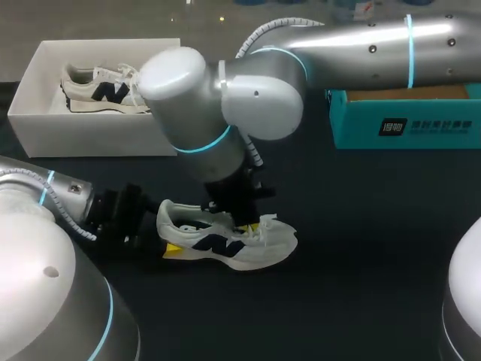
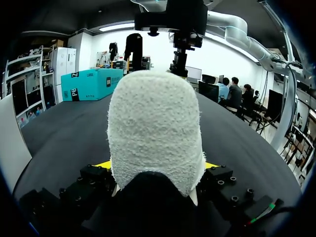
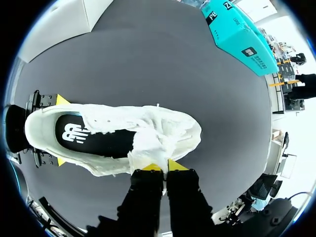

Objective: Take the shoe out of the shoebox, open the shoe tongue, remove and reinsert the insole, then place the shoe into the shoebox

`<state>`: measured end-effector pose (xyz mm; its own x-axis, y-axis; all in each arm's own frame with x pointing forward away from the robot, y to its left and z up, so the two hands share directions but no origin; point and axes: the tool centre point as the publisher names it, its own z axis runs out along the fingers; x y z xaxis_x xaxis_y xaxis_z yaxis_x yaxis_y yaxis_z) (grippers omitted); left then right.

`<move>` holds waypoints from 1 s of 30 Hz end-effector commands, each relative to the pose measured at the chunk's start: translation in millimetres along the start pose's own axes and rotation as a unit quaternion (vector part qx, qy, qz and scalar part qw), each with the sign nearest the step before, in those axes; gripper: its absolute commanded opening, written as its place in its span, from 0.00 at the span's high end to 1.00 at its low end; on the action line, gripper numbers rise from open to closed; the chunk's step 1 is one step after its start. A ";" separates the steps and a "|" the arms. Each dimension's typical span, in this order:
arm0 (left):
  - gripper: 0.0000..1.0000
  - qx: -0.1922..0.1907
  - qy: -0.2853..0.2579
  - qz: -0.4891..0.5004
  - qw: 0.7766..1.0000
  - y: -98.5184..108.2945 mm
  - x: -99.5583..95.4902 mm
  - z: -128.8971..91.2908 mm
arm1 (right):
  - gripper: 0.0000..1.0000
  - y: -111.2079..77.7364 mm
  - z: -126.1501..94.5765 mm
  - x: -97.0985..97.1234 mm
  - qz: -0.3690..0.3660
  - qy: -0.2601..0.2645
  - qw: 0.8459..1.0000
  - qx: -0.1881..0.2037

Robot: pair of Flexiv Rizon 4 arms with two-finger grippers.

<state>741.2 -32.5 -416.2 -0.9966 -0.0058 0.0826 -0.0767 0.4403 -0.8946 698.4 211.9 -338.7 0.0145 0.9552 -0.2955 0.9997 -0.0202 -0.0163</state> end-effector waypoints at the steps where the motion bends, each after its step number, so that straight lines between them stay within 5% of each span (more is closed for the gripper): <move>1: 1.00 0.000 -0.002 0.000 1.000 0.3 0.6 -0.9 | 1.00 -11.5 9.7 -18.2 0.282 0.045 0.958 -0.006; 24: 1.00 0.000 -0.002 0.000 1.000 0.3 0.6 -0.9 | 1.00 1.1 39.3 -48.1 0.310 0.063 0.948 0.010; 26: 1.00 0.000 -0.002 0.000 1.000 0.3 0.6 -0.9 | 0.72 2.1 43.5 -46.0 0.310 0.068 0.948 0.013; 29: 1.00 0.000 -0.002 0.000 1.000 0.3 0.6 -0.9 | 0.53 3.6 45.1 -41.9 0.308 0.071 0.948 0.016; 30: 1.00 0.000 -0.002 0.000 1.000 0.3 0.6 -0.9 | 0.35 4.0 44.3 -40.5 0.307 0.071 0.949 0.016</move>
<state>741.3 -32.8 -416.4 -0.9966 -0.0078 0.0825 -0.0774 0.4414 -0.8940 704.2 155.8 -364.0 0.1649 0.9750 -0.1489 0.9862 -0.1653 0.0098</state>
